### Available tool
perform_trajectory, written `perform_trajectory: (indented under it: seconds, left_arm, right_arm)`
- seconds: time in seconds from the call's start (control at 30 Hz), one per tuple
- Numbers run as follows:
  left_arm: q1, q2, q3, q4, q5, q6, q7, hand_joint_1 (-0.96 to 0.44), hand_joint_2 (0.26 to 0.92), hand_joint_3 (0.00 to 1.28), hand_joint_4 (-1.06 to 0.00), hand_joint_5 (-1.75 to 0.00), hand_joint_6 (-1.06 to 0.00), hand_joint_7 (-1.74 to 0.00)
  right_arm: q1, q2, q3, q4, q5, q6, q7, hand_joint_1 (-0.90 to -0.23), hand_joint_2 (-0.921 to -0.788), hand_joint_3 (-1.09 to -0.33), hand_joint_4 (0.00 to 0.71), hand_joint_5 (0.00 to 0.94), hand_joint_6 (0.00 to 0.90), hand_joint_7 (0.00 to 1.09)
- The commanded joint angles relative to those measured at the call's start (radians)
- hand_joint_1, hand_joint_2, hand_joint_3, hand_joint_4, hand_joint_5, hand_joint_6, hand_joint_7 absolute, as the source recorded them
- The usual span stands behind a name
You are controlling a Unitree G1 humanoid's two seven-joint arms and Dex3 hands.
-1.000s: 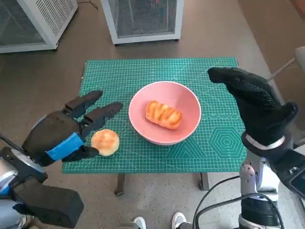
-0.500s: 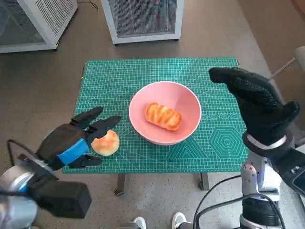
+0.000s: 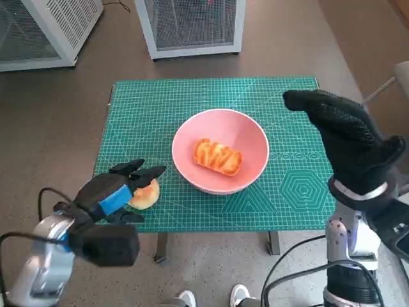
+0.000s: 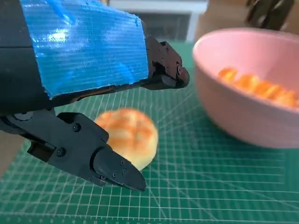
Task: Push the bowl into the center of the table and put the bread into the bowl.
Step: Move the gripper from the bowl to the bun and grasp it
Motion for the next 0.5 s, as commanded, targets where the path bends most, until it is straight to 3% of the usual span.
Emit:
perform_trajectory:
  seconds: [0.03, 0.23, 0.43, 0.47, 0.5]
  left_arm:
    - [-0.061, -0.021, -0.049, 0.117, 0.023, 0.018, 0.009, -0.2, 0.795, 0.01, -0.26, 0.0, -0.35, -0.02]
    - [-0.109, -0.03, -0.082, 0.217, 0.042, 0.028, 0.024, -0.07, 0.82, 0.01, -0.36, -0.03, -0.42, -0.04]
    - [-0.138, -0.025, -0.111, 0.287, 0.077, 0.018, 0.076, 0.07, 0.899, 0.04, -0.66, -0.08, -0.69, -0.11]
    - [-0.14, -0.023, -0.114, 0.297, 0.082, 0.011, 0.087, 0.04, 0.907, 0.08, -0.64, -0.49, -0.61, -0.56]
    - [-0.142, -0.021, -0.117, 0.311, 0.086, 0.0, 0.102, 0.04, 0.91, 0.11, -0.62, -0.64, -0.58, -0.72]
  right_arm:
    - [0.012, -0.007, -0.004, 0.002, -0.004, 0.004, 0.005, -0.505, -0.921, -0.486, 0.387, 0.001, 0.106, 0.55]
    - [0.017, -0.007, -0.006, -0.004, -0.008, 0.001, 0.0, -0.506, -0.921, -0.488, 0.391, 0.002, 0.104, 0.55]
    - [0.024, -0.009, -0.007, -0.013, -0.008, 0.001, 0.001, -0.507, -0.921, -0.49, 0.392, 0.003, 0.099, 0.55]
    - [0.025, -0.01, -0.007, -0.014, -0.008, 0.001, 0.001, -0.508, -0.921, -0.49, 0.392, 0.003, 0.098, 0.55]
    - [0.026, -0.01, -0.008, -0.014, -0.008, 0.0, 0.001, -0.508, -0.921, -0.49, 0.392, 0.003, 0.098, 0.55]
